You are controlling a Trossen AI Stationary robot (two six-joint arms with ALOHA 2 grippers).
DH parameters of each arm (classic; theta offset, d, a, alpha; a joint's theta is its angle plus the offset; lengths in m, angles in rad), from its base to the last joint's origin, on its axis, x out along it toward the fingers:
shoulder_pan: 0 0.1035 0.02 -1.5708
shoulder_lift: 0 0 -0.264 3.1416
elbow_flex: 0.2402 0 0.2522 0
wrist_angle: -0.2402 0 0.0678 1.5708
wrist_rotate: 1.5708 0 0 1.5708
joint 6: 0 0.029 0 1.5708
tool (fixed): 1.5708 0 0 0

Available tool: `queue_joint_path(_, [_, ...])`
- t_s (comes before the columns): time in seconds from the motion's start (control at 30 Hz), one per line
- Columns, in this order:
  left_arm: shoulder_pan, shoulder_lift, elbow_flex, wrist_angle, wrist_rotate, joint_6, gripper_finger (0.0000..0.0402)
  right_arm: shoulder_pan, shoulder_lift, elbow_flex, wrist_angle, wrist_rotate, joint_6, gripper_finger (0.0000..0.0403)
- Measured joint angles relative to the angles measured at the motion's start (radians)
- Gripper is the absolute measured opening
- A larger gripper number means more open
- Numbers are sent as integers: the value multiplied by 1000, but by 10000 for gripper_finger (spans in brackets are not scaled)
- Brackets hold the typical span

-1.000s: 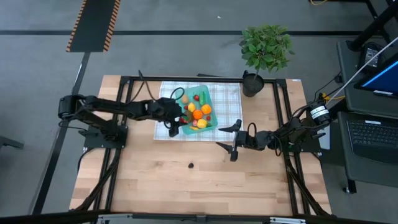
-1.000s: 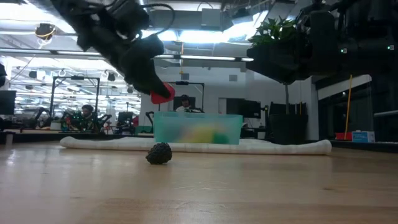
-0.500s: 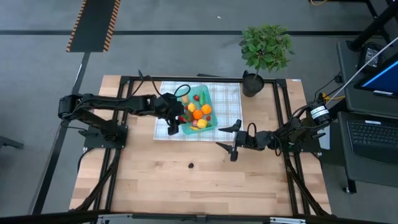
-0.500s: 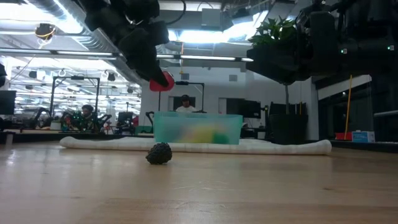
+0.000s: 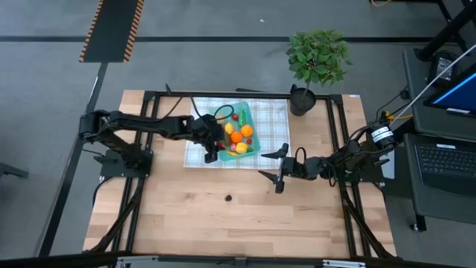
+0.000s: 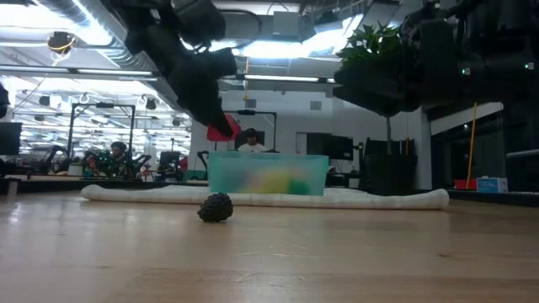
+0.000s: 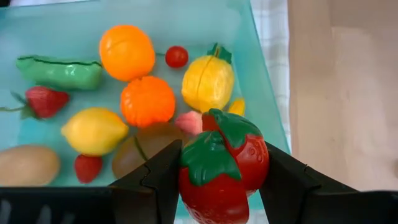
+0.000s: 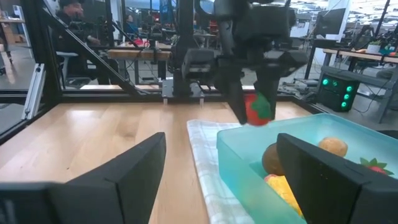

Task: Pick and placing Produce into tupperware
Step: Put the red strawberry into the blue bin

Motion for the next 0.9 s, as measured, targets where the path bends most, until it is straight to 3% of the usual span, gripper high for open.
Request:
queue_joint_path(0.37, [0,117,0,83,61,1,167,0,0,0,-8,0,0,307])
queue_joint_path(0.9, [0,121,0,84,79,-6,167,0,0,0,-44,0,24,307])
